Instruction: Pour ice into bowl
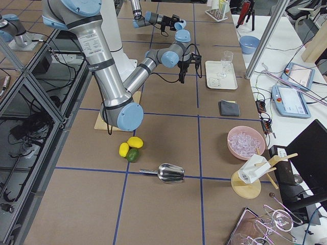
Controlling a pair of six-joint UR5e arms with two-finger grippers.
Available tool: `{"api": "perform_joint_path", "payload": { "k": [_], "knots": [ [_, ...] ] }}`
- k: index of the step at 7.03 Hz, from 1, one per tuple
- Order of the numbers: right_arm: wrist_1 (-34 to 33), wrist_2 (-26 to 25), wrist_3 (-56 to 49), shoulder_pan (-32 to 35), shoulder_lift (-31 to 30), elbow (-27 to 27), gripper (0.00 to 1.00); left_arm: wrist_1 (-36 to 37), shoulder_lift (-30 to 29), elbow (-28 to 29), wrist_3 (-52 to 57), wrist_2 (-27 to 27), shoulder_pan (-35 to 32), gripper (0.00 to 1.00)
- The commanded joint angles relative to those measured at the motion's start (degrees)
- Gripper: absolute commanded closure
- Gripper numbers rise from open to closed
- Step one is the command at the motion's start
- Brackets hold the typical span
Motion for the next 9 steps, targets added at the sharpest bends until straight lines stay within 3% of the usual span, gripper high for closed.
{"api": "perform_joint_path", "payload": {
  "k": [1,3,6,9],
  "knots": [
    [0.0,0.0,-0.1,0.0,0.1,0.0,0.00,-0.1,3.9,0.0,-17.7,-5.5,-0.4,1.00],
    [0.0,0.0,-0.1,-0.1,0.2,0.0,0.00,-1.0,6.0,-0.2,-33.8,-9.0,-0.5,1.00],
    [0.1,-0.1,-0.2,-0.1,0.2,0.0,0.00,-2.3,8.0,-0.2,-49.6,-15.0,-2.1,1.00],
    [-0.2,0.0,-1.4,0.3,-0.1,0.0,0.00,-2.4,8.7,-0.3,-76.1,-15.1,-2.2,1.00]
  ]
}}
